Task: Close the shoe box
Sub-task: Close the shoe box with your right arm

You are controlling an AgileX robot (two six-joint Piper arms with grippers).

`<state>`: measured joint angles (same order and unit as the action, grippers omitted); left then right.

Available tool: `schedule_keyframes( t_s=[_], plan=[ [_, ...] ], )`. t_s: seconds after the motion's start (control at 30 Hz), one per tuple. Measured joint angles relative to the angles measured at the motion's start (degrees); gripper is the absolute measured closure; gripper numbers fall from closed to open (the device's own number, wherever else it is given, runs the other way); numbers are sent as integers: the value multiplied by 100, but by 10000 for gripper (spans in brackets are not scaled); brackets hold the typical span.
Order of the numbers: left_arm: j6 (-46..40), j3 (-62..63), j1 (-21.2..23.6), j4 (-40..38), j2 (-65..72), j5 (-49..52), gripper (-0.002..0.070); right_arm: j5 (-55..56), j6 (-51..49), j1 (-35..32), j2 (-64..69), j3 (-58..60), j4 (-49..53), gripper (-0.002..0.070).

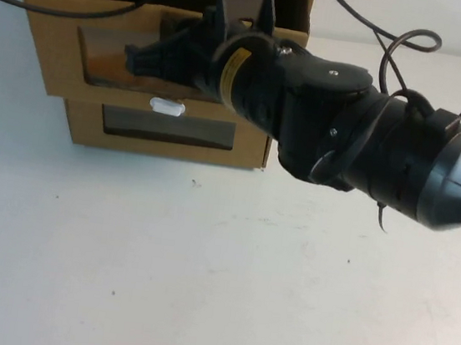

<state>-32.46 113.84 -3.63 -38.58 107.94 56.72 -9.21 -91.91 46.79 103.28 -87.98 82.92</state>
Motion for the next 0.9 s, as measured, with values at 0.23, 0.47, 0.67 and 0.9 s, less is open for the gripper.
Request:
schedule_keyframes(
  t_s=[0.23,0.47,0.67,0.9],
  plan=[
    [0,0,0,0,0,0,677,185,0,-290,481,-600,33,687],
    [0,0,0,0,0,4,677,272,0,-424,778,-904,67,687],
    [0,0,0,-11,0,39,677,259,0,-424,1043,-1303,162,687],
    [0,0,0,-20,0,52,677,332,0,-458,1226,-1536,222,687]
  ],
)
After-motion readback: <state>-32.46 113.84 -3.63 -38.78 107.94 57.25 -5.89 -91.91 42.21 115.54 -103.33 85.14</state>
